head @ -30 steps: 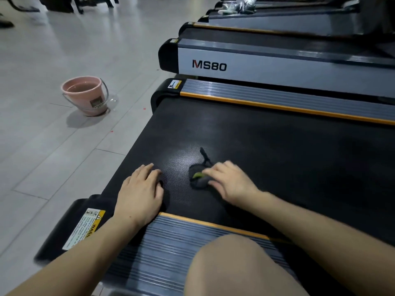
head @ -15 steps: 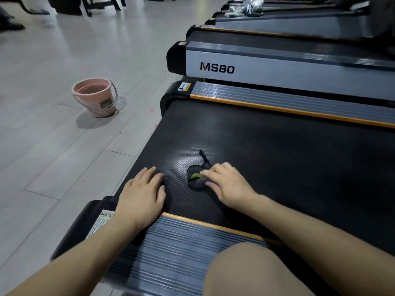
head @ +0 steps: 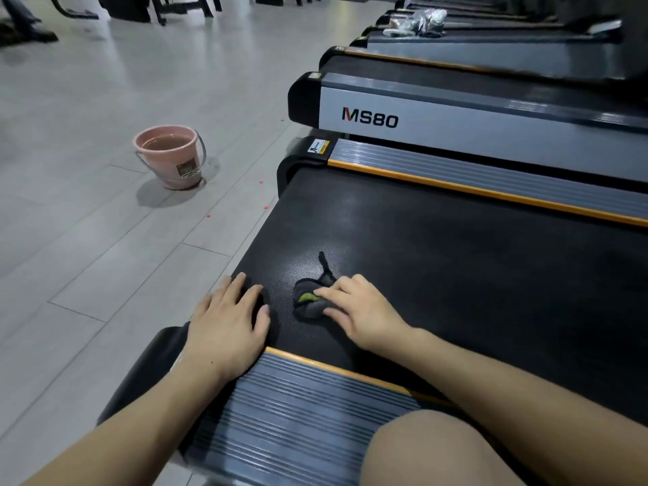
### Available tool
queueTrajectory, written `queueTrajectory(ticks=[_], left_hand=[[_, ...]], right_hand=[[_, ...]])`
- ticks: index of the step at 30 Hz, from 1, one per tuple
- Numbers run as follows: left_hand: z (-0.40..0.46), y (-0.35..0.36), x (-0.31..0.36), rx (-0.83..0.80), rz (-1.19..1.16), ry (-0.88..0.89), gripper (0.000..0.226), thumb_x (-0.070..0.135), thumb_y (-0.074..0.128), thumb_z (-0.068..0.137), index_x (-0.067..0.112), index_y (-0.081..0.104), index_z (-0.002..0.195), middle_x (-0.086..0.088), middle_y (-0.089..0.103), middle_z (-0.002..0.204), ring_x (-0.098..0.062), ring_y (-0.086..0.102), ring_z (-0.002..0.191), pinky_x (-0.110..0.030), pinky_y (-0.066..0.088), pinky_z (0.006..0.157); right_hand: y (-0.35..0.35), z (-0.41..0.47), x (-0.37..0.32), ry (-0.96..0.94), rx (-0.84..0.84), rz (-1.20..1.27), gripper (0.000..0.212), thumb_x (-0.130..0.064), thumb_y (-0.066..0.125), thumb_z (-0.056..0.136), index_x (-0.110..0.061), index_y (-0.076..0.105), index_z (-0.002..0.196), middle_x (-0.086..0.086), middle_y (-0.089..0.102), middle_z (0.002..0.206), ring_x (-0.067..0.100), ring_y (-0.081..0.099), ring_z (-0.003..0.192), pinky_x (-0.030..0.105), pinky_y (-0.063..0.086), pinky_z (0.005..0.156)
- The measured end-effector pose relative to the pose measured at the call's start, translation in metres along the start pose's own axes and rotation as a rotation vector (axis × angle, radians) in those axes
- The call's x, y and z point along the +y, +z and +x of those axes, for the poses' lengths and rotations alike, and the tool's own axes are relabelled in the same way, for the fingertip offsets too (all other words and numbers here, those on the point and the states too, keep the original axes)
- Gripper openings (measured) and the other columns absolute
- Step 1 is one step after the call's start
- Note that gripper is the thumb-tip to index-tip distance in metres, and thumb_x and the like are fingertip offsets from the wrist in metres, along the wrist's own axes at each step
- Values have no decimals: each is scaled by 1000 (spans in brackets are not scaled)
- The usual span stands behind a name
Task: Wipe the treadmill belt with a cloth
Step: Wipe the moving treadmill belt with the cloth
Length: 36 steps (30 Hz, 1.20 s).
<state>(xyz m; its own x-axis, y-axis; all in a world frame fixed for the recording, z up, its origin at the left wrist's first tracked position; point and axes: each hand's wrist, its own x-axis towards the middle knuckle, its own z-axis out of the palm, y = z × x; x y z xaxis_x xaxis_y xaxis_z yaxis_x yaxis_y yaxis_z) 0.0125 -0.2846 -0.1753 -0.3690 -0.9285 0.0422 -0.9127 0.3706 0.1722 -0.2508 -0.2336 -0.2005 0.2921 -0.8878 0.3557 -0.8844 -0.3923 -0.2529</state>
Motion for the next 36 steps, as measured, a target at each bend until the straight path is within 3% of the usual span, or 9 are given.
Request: queueTrajectory(ticks=[2, 7, 14, 17, 22, 27, 30, 34, 36], left_hand=[[0, 1, 0, 11, 0, -24, 64, 59, 14, 90, 35, 48, 140, 2, 35, 159, -21, 26, 151, -44, 29, 118], [-4, 0, -2, 15, -8, -76, 55, 51, 17, 90, 33, 46, 133, 1, 37, 152, -25, 30, 146, -47, 32, 114], [-5, -3, 3, -35, 31, -155, 49, 50, 23, 90, 32, 46, 129, -1, 30, 156, -26, 29, 145, -56, 39, 105], [-4, -2, 3, -52, 14, -171, 46, 50, 23, 88, 31, 46, 123, -1, 31, 154, -26, 30, 143, -55, 44, 99], [-5, -5, 3, -35, 0, -179, 57, 50, 16, 84, 30, 50, 126, -1, 34, 152, -24, 32, 141, -51, 45, 99], [-3, -7, 6, -72, 22, -161, 61, 49, 17, 87, 30, 45, 137, -2, 35, 155, -25, 30, 144, -50, 41, 104], [-3, -8, 6, -75, 32, -155, 59, 48, 21, 88, 31, 45, 139, -1, 36, 155, -23, 30, 144, -47, 41, 104], [-3, -10, 7, -74, 28, -150, 54, 47, 23, 89, 31, 45, 136, 1, 39, 149, -20, 34, 139, -46, 41, 103], [-2, -9, 7, -82, 15, -155, 52, 47, 25, 92, 31, 42, 139, 1, 37, 152, -20, 33, 140, -46, 39, 105]], right_hand=[[3, 24, 27, 59, 1, -76, 33, -37, 51, 99, -27, 58, 130, -1, 58, 108, 26, 49, 92, 38, 46, 89], [2, 85, 53, 511, 69, -192, 28, -32, 51, 100, -26, 59, 126, 5, 57, 111, 32, 48, 100, 47, 46, 88], [16, 30, -20, 32, 20, -38, 36, -35, 55, 97, -22, 62, 129, -2, 58, 105, 22, 46, 87, 31, 39, 82], [18, 58, 5, 68, 30, -110, 34, -33, 57, 97, -22, 62, 128, 2, 60, 105, 28, 50, 88, 38, 47, 83], [18, 118, 33, 434, 52, -197, 29, -32, 53, 98, -23, 61, 125, 8, 57, 109, 35, 48, 97, 49, 48, 85], [34, 80, -29, 67, 35, -99, 33, -30, 59, 95, -21, 62, 127, 3, 59, 104, 30, 50, 88, 41, 47, 80], [33, 93, -13, -43, -11, -110, 34, -32, 56, 97, -23, 61, 129, 2, 59, 105, 28, 50, 88, 37, 46, 82], [35, 159, 29, 348, 64, -157, 30, -32, 53, 99, -24, 61, 127, 8, 57, 111, 36, 49, 100, 49, 47, 87], [40, 171, 26, 410, 65, -165, 29, -30, 52, 99, -23, 62, 125, 8, 57, 111, 35, 48, 100, 49, 47, 87]])
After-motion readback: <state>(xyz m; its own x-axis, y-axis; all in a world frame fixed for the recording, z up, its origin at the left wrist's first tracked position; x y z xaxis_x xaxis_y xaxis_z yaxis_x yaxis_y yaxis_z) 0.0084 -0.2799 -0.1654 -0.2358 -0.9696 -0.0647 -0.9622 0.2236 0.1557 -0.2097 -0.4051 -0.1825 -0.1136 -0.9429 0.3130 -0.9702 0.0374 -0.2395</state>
